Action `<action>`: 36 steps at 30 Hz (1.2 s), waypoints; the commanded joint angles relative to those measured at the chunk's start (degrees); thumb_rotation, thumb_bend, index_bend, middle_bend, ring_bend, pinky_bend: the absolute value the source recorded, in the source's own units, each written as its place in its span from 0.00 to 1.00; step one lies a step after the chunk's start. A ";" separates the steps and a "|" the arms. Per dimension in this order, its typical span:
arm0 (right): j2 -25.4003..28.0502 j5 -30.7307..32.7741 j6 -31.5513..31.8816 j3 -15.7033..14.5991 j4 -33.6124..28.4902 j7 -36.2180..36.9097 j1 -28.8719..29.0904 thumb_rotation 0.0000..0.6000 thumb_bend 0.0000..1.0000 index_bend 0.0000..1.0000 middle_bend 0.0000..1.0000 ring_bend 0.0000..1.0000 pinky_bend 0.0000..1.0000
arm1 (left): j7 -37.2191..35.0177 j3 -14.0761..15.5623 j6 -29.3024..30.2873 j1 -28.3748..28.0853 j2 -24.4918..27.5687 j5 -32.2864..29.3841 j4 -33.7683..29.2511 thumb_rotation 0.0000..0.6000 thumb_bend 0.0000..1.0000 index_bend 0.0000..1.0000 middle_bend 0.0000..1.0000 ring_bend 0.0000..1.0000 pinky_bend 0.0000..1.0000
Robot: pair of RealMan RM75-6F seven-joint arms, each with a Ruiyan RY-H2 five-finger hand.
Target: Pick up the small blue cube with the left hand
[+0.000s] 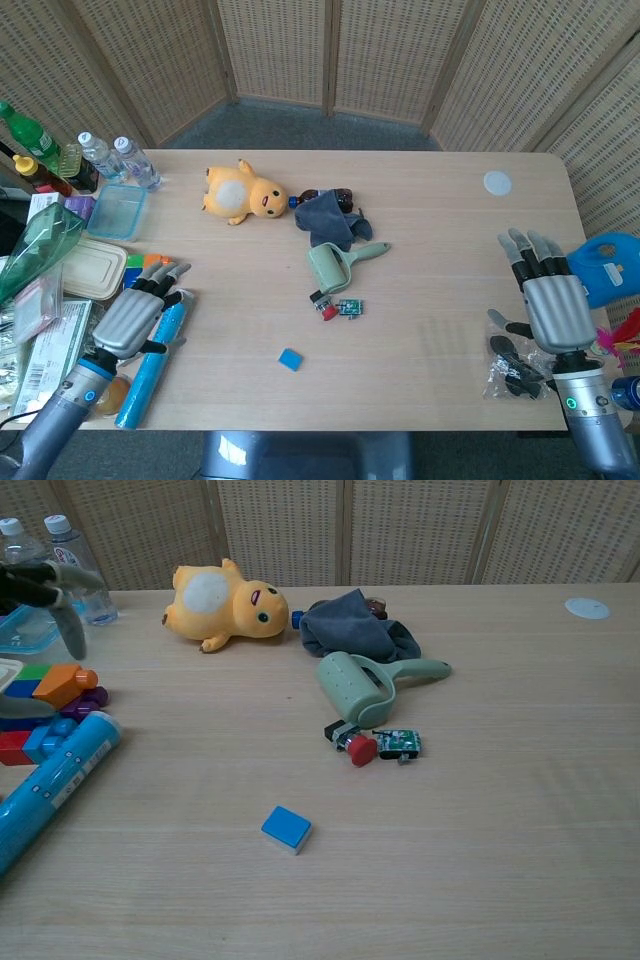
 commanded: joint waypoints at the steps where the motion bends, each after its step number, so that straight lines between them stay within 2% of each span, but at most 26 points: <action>1: 0.21 0.25 -0.31 0.09 0.12 0.21 0.17 0.90 0.15 0.00 0.00 0.00 0.00 | 0.99 0.32 -2.87 -2.21 -2.80 -0.69 1.70 0.95 0.22 0.43 0.00 0.00 0.00; 9: 0.52 0.79 -0.26 0.26 0.67 1.25 0.12 0.91 0.15 0.00 0.00 0.00 0.00 | 4.81 0.47 -5.82 -5.23 -7.39 -1.93 3.70 0.90 0.22 0.43 0.00 0.00 0.00; 24: 1.80 -0.07 1.28 -0.27 0.55 2.64 -1.14 0.91 0.15 0.00 0.00 0.00 0.00 | 14.07 2.32 -7.05 -8.38 -19.49 -2.94 11.86 0.89 0.22 0.44 0.00 0.00 0.00; 36: 2.84 -0.38 2.19 -0.56 0.30 3.55 -2.12 0.90 0.15 0.00 0.00 0.00 0.00 | 16.52 2.29 -9.07 -10.58 -25.40 -5.67 16.67 0.79 0.20 0.39 0.00 0.00 0.00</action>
